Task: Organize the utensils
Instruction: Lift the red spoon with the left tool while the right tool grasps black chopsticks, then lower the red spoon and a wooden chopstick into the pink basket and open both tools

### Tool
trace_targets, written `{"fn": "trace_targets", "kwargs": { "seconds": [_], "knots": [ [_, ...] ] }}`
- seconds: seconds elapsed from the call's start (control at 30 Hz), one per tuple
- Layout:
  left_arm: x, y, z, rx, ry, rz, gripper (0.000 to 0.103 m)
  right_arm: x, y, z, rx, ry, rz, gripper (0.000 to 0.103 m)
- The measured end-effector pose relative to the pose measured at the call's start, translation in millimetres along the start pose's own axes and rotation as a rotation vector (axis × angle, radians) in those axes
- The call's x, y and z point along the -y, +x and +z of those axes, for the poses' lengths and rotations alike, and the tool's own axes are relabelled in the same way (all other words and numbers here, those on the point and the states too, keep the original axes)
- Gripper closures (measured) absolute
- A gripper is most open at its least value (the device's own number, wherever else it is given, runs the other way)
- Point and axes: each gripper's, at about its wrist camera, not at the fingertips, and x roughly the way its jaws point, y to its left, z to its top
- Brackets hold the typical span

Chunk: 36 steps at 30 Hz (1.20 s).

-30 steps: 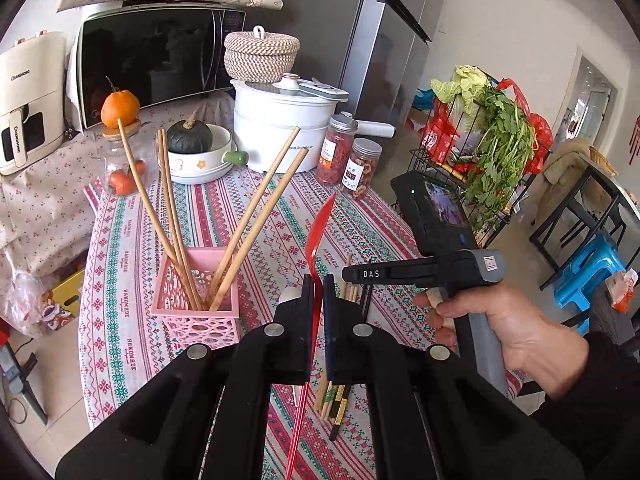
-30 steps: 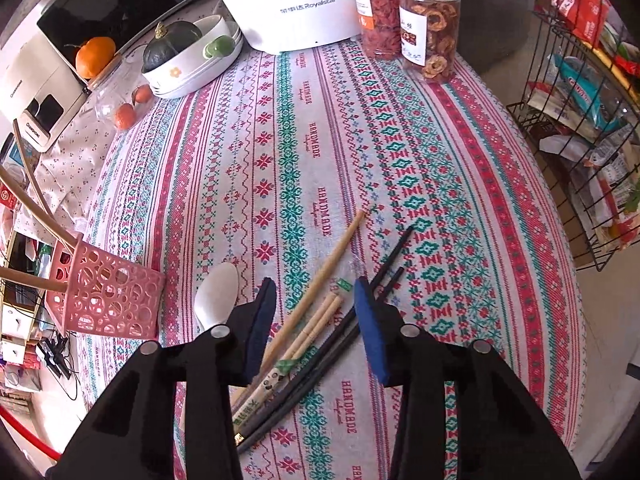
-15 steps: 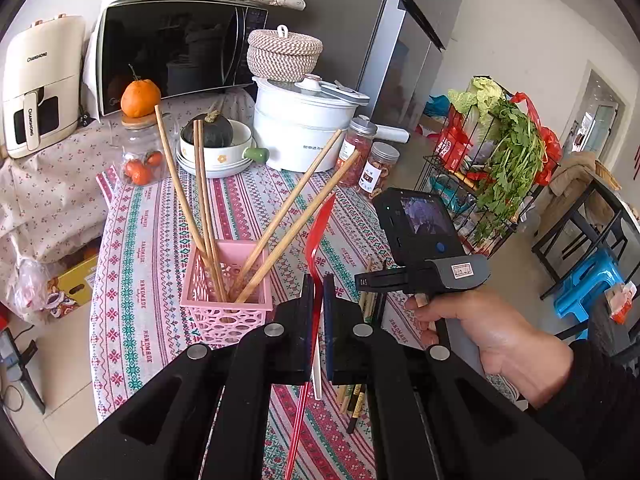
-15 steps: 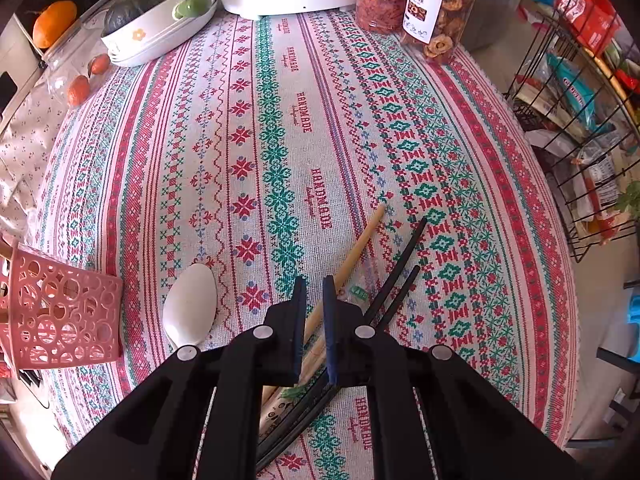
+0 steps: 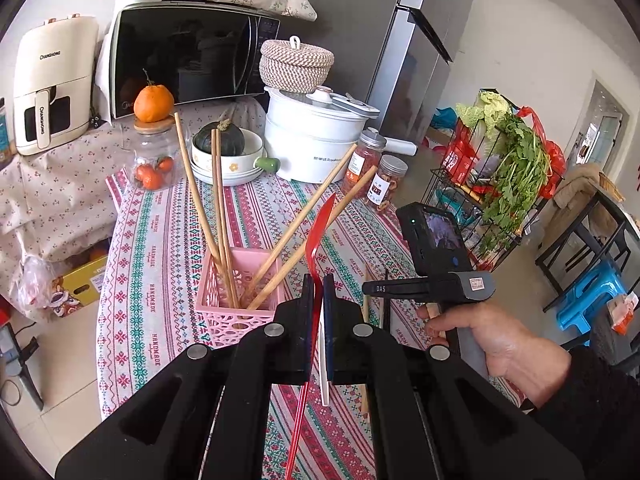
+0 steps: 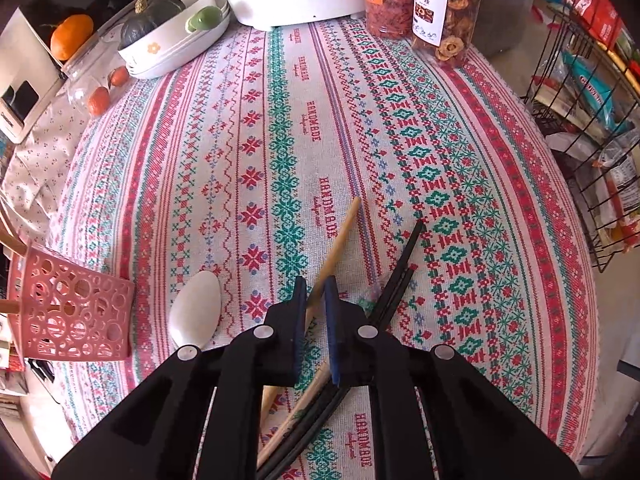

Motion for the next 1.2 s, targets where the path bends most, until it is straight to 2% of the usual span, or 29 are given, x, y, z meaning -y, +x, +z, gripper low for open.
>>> {"fn": "trace_targets", "kwargs": {
  "seconds": [0.07, 0.13, 0.27, 0.3, 0.33, 0.4, 0.53, 0.6, 0.67, 0.7, 0.83, 0.93, 1.07, 1.2],
  "knots": [
    [-3, -5, 2, 0.024, -0.012, 0.000, 0.099, -2, -16, 4, 0.057, -0.028, 0.023, 0.103],
    [-5, -9, 5, 0.046, -0.017, 0.002, 0.099, -2, -28, 4, 0.076, -0.040, 0.049, 0.103],
    [-5, -12, 9, 0.057, -0.033, -0.004, 0.099, -4, -22, -2, 0.025, -0.056, 0.059, 0.100],
    [-4, -11, 10, 0.058, -0.031, -0.004, 0.099, -5, -17, -2, 0.013, -0.050, 0.047, 0.095],
    [-2, -11, 10, 0.059, -0.028, -0.003, 0.099, -4, -15, -3, 0.008, -0.039, 0.046, 0.079],
    [-1, -9, 9, 0.056, -0.023, -0.002, 0.099, -5, -13, -2, 0.014, -0.013, 0.064, 0.062],
    [-4, -5, 7, 0.054, -0.028, 0.004, 0.099, -18, 4, 0, -0.019, -0.039, 0.043, 0.063],
    [-7, -5, 8, 0.058, -0.034, 0.007, 0.099, -30, 14, -3, -0.015, -0.086, -0.024, 0.065],
    [-11, -7, 9, 0.069, -0.044, 0.007, 0.099, -46, 16, -7, 0.002, -0.172, -0.123, 0.074],
    [-13, -8, 9, 0.075, -0.049, 0.006, 0.099, -50, 16, -8, 0.000, -0.177, -0.104, 0.090],
    [-17, -14, 14, 0.117, -0.058, 0.005, 0.099, -43, 10, -9, 0.004, -0.134, -0.061, 0.093],
    [-18, -20, 19, 0.177, -0.052, 0.007, 0.099, -40, -18, -8, 0.079, -0.129, -0.009, 0.095],
    [-20, -24, 28, 0.331, -0.032, 0.004, 0.099, -40, -69, -12, 0.200, -0.130, 0.065, 0.096],
    [-21, -16, 33, 0.464, -0.045, 0.057, 0.099, -36, -108, -19, 0.304, -0.137, 0.091, 0.096]
  ]
}}
